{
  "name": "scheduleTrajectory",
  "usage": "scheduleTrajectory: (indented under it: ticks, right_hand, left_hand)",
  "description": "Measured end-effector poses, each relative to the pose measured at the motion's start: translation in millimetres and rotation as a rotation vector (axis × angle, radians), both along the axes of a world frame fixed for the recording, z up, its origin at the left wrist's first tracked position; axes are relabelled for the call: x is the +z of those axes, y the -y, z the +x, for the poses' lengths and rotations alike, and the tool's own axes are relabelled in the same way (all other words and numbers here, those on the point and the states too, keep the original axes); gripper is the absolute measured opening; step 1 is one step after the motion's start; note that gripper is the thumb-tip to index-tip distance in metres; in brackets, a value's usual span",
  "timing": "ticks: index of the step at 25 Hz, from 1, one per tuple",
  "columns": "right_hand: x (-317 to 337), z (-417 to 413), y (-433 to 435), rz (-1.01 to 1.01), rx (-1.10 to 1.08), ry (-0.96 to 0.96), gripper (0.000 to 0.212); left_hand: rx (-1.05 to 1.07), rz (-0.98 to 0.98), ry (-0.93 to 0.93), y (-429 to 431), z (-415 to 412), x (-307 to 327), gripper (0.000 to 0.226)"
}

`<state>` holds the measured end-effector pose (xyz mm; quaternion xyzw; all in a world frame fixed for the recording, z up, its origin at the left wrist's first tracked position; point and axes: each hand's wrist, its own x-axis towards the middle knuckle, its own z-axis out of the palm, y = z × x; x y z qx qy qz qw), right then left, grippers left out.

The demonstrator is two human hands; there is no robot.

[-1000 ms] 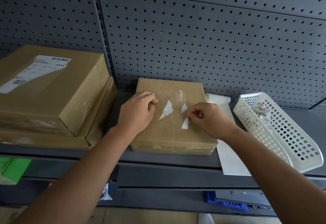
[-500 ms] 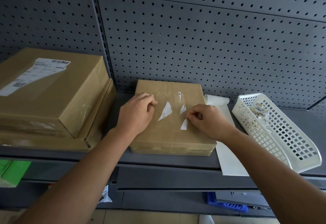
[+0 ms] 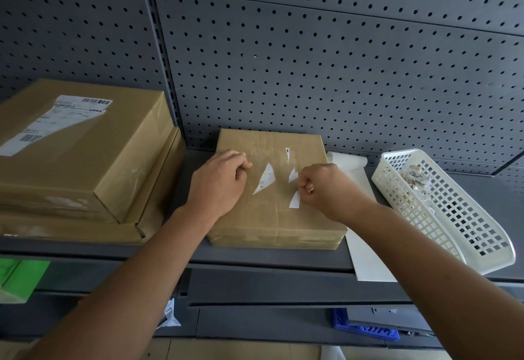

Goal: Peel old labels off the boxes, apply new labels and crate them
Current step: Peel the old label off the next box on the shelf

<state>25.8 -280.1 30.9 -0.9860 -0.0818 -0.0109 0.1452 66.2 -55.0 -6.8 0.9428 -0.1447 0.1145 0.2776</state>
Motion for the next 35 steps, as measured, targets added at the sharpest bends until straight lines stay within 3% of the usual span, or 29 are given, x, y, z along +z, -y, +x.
scheduleTrajectory:
  ticks: [3,5,10,14,24,30,35]
  right_hand:
    - [8.7,4.9,-12.3,-0.201,0.015,-0.131,0.005]
    - [15.0,7.6,-18.4,-0.235,0.02,-0.195,0.014]
    - [16.9,7.9,-5.6,-0.03,0.004,-0.229,0.01]
    - [15.5,-4.8,7.6,0.206,-0.054,-0.125,0.004]
    - [-3.9,-2.3,0.7,0.026,0.082,-0.022,0.01]
    - [16.8,-24.9,11.1,0.196,0.086,-0.231,0.012]
    - [20.2,-38.0,10.9,0.273,0.083,-0.268,0.012]
  left_hand:
    - [0.006,0.011,-0.003,0.1,0.0,-0.2,0.025]
    - [0.003,0.016,0.001,-0.2,0.1,-0.4,0.024]
    - [0.003,0.011,0.002,1.2,0.0,0.4,0.024]
    - [0.002,0.005,0.007,-0.2,0.5,-1.0,0.022]
    - [-0.008,-0.001,0.021,-0.4,-0.9,0.4,0.022]
    - [-0.005,-0.007,0.013,-0.1,-0.5,0.7,0.024]
    - [-0.004,-0.013,0.006,-0.3,-0.1,0.7,0.024]
